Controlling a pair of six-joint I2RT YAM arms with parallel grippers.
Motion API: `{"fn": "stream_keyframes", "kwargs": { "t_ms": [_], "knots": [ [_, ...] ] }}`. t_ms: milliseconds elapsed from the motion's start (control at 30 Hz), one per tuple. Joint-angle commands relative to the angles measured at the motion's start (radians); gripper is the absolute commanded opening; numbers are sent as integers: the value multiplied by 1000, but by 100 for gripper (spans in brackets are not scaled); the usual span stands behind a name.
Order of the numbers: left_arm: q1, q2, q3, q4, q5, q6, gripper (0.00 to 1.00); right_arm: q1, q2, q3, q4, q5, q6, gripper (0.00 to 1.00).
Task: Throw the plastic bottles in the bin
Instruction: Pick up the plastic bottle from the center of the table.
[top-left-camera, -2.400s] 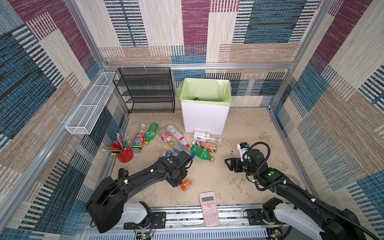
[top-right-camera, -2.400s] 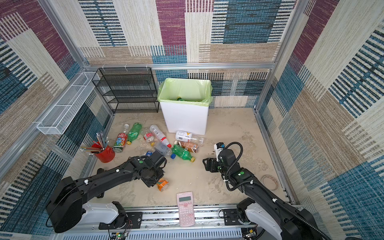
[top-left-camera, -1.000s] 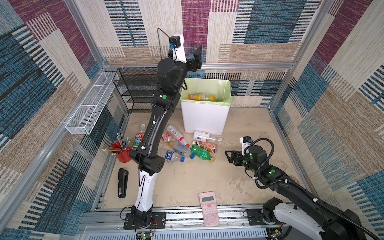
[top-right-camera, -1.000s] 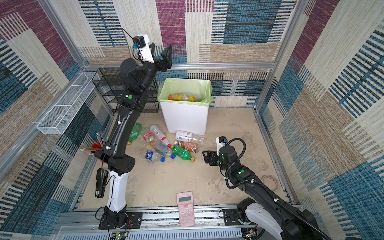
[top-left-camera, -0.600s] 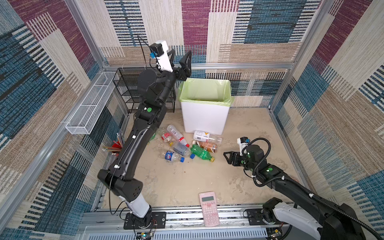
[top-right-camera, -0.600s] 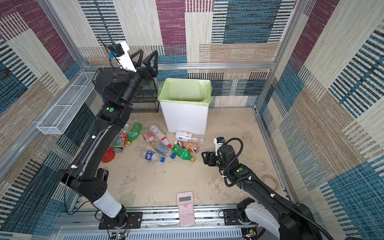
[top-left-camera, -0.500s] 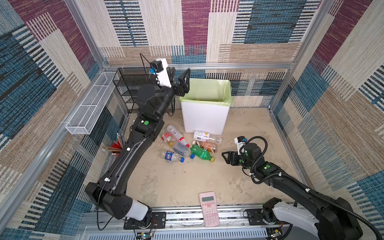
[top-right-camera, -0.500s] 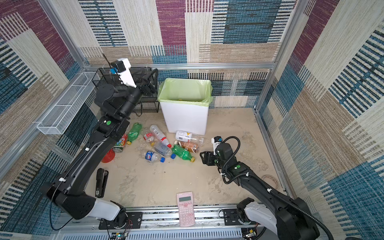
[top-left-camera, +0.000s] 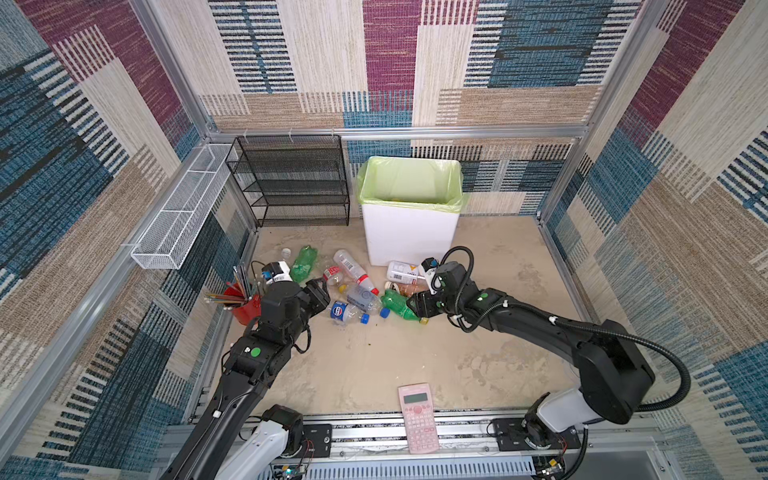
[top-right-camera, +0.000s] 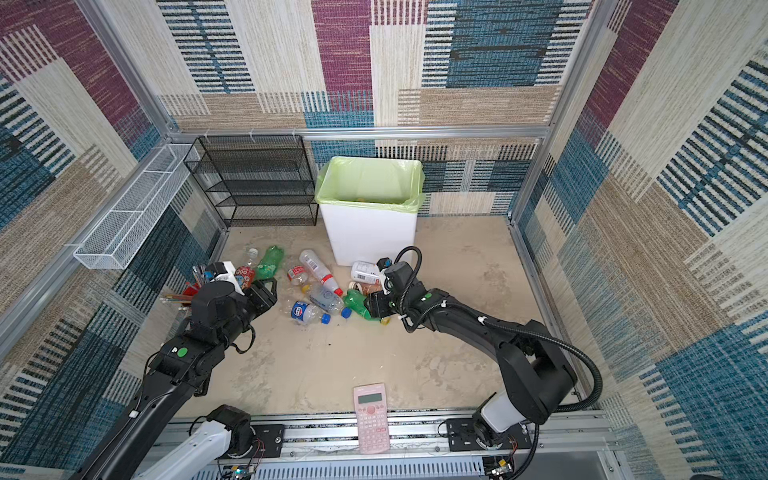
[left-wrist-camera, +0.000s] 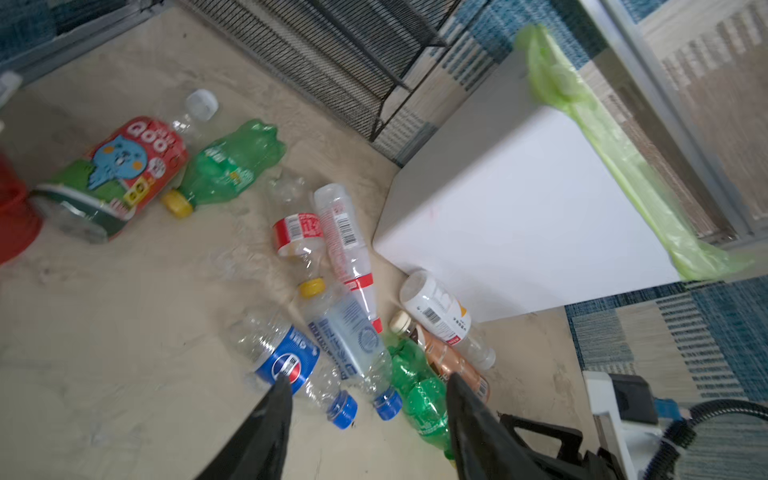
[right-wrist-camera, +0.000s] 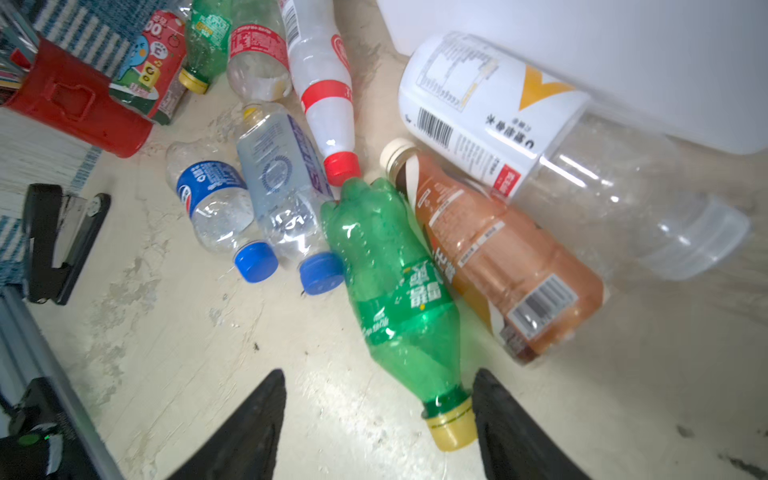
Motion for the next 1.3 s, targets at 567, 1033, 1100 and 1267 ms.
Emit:
{"fn": "stream_keyframes", "kwargs": {
  "t_ms": [567,1033,1100,1267],
  "knots": [
    [44,-37,-53,-195,74,-254,54,66,361,343,-243,72,-173,69],
    [56,-28,-63,-177,90,-270,53,69,493,453,-334,117,-201,66],
    [58,-26,-63,-174,90,-268,53,69,492,459,-340,115,-200,64],
    [65,-21,-59,-165,93,-264,53,69,405,402,-321,105,-178,57]
  ]
}}
